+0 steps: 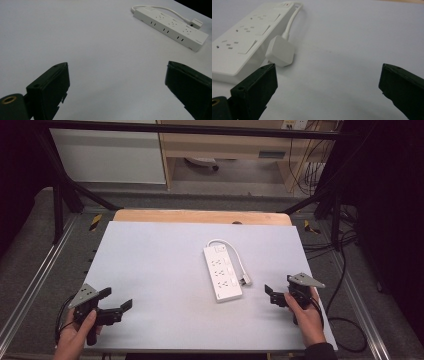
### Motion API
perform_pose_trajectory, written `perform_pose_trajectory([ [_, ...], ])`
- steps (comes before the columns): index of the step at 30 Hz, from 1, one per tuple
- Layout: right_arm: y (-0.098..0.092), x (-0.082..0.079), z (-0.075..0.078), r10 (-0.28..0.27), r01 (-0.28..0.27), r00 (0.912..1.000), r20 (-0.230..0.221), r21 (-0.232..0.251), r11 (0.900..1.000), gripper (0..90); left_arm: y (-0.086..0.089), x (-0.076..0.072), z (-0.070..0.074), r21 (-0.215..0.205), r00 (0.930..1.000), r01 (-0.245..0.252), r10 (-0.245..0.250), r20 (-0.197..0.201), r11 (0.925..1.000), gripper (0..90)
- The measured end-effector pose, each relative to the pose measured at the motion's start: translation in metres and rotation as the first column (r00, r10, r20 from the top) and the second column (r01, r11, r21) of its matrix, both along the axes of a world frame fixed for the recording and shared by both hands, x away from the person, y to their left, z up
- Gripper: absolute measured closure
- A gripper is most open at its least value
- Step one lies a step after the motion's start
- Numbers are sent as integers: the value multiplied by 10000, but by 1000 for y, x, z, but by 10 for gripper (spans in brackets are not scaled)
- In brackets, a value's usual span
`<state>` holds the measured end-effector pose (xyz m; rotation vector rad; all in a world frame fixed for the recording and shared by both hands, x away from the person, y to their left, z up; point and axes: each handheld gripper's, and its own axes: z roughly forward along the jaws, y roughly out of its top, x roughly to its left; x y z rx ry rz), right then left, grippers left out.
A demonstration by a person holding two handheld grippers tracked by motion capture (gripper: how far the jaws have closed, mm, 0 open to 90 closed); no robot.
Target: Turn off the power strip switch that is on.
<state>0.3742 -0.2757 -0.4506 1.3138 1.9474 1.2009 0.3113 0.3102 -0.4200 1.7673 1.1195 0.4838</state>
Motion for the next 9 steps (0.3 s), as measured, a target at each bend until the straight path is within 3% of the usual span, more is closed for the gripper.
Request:
perform_pose_trajectory([
  [5,15,1,-8,838,-865,9951,-524,-507,9950,31,0,0,0,54,10000,22,-23,28,10000,56],
  [9,17,0,-8,796,-828,9952,-577,-543,9951,25,-1,0,0,39,10000,54,-54,27,10000,56],
])
